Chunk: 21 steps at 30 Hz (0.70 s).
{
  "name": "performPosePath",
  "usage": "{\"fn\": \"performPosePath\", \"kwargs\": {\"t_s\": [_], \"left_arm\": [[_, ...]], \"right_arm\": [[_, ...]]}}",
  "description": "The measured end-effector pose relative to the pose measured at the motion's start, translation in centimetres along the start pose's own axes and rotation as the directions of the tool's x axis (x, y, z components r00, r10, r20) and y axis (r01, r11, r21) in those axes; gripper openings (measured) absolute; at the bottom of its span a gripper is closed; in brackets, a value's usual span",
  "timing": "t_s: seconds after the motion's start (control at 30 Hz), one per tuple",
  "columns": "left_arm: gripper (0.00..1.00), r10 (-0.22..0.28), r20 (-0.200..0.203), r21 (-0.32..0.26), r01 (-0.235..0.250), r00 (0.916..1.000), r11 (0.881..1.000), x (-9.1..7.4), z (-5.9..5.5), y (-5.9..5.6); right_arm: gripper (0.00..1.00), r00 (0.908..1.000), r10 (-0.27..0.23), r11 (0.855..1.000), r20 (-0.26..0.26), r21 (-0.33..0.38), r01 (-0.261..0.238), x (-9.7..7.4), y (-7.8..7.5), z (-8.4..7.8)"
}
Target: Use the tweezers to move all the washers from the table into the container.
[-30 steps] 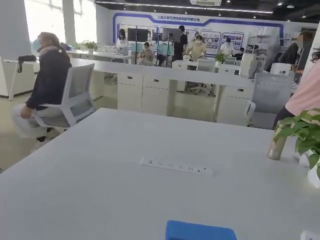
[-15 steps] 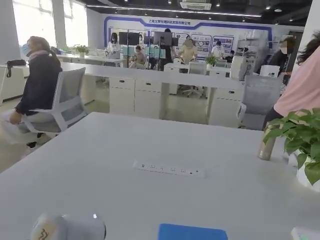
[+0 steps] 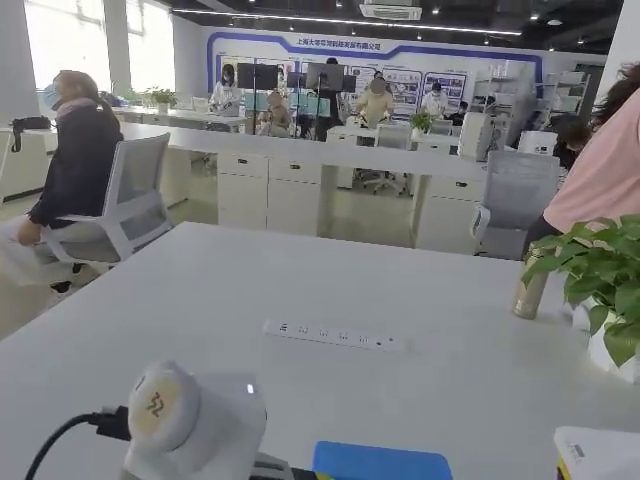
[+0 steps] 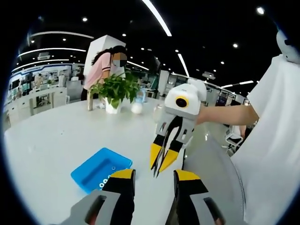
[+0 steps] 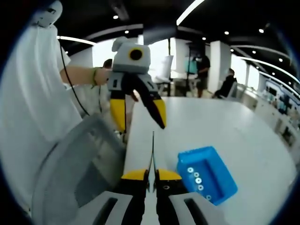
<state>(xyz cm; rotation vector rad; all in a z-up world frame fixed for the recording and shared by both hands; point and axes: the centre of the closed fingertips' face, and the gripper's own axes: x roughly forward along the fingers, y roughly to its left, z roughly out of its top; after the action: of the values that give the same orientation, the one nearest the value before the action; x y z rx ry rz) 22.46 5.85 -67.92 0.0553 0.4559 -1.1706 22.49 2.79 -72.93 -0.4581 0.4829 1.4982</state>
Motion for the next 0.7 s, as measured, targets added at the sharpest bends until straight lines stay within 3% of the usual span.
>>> {"fn": "performPosePath", "kwargs": {"t_s": [0.13,0.33,0.57,0.7], "left_arm": [[0.21,-0.055,-0.005,0.014,0.055,0.9985,0.998,0.6,1.5,-1.1],[0.09,-0.081,-0.045,0.074,0.084,0.9957,0.994,1.3,2.5,-2.0],[0.07,-0.089,-0.086,0.101,0.098,0.9923,0.990,1.9,2.0,-2.2],[0.06,-0.118,-0.096,0.080,0.126,0.9884,0.989,2.4,1.8,-2.7]], "right_arm": [[0.03,0.9995,0.023,1.000,-0.023,-0.020,-0.024,0.3,0.6,0.0],[0.03,0.9976,0.039,0.998,-0.058,-0.047,-0.041,0.7,1.3,0.1],[0.03,0.9941,0.059,0.996,-0.091,-0.056,-0.065,1.0,1.4,-0.5],[0.03,0.9931,0.065,0.996,-0.098,-0.054,-0.070,1.1,1.3,-0.8]]}}
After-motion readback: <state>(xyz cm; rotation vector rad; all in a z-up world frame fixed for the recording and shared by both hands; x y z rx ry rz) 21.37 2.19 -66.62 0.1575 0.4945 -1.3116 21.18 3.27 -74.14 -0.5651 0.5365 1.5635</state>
